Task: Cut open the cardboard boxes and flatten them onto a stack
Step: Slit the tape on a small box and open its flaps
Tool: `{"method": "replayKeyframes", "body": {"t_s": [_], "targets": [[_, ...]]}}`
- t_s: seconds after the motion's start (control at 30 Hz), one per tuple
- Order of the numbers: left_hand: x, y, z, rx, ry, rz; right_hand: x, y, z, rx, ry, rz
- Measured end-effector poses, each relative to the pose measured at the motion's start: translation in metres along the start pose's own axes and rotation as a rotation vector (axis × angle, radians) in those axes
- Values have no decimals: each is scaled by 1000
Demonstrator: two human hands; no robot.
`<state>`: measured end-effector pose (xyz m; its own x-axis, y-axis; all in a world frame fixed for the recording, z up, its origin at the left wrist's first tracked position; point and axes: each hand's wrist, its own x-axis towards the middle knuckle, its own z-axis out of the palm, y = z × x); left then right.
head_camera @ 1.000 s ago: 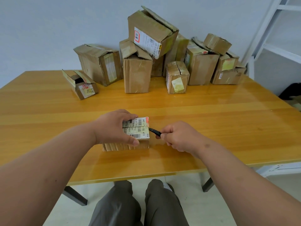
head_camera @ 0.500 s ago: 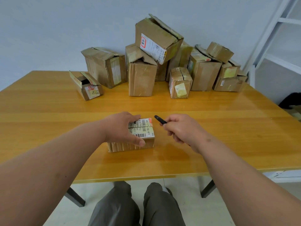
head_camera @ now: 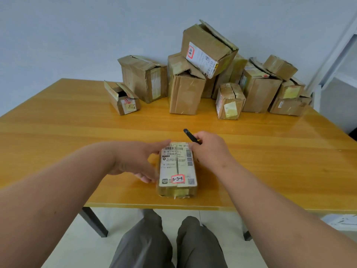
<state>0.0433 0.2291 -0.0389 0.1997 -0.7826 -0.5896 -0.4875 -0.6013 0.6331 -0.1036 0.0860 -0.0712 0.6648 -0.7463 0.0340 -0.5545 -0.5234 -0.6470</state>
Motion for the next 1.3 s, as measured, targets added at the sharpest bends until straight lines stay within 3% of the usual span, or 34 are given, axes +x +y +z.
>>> {"method": "replayKeyframes", "body": {"t_s": [0.13, 0.3, 0.47, 0.73, 0.93, 1.3], "targets": [[0, -1, 3, 530, 182, 32, -1, -7, 6, 192, -37, -16], [5, 4, 11, 729, 153, 196, 3, -2, -4, 254, -14, 46], [12, 17, 8, 993, 335, 191, 2, 12, -17, 103, -27, 93], [26, 28, 5, 1002, 287, 108, -7, 41, -26, -2, -135, 97], [31, 35, 7, 848, 261, 160, -9, 50, -29, -21, -161, 84], [34, 31, 8, 867, 290, 173, -16, 43, -29, 24, -174, 49]]}}
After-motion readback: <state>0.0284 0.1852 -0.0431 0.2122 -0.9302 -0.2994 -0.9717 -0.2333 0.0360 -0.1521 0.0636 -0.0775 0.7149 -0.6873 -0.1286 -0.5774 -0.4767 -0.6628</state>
